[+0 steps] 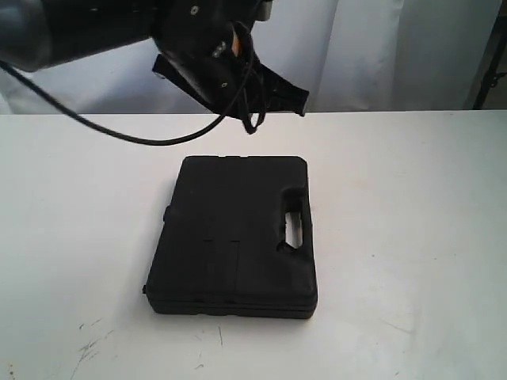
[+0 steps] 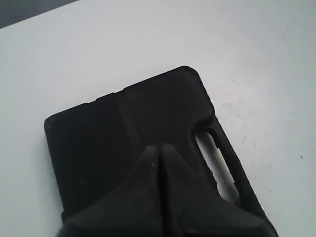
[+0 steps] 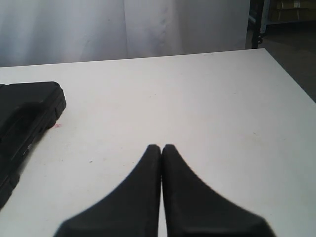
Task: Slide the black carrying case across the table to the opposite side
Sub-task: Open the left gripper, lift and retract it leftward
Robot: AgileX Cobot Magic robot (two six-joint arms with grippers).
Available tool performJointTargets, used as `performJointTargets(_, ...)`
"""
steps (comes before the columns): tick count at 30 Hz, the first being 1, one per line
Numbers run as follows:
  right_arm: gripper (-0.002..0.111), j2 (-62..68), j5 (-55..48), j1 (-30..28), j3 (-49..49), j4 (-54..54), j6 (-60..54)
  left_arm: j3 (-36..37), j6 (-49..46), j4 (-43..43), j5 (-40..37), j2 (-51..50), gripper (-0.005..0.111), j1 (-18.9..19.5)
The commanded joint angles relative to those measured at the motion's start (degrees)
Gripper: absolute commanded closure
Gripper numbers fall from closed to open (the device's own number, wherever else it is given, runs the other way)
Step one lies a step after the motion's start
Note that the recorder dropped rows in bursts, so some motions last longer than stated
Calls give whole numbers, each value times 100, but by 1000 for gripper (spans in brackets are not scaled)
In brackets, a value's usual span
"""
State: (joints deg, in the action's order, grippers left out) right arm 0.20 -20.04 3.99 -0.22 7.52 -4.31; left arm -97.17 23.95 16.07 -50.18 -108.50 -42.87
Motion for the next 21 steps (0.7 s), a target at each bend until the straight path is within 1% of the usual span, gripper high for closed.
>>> performJointTargets(1, 108, -20, 16, 6, 22, -57, -5, 1044, 319, 206, 697, 871, 107, 14)
performJointTargets(5, 108, -20, 16, 6, 22, -57, -5, 1943, 401, 206, 1263, 1675, 107, 14)
performJointTargets(7, 108, -20, 16, 6, 22, -57, -5, 2348, 432, 206, 1417, 2011, 107, 14)
performJointTargets(14, 108, -20, 16, 6, 22, -57, -5, 3423, 417, 233, 1528, 2966, 107, 14)
performJointTargets(17, 108, -20, 16, 6, 22, -57, -5, 3755, 398, 232, 1343, 3246, 107, 14)
performJointTargets(21, 108, -20, 16, 6, 22, -57, -5, 3852, 398, 250, 631, 3440, 107, 14)
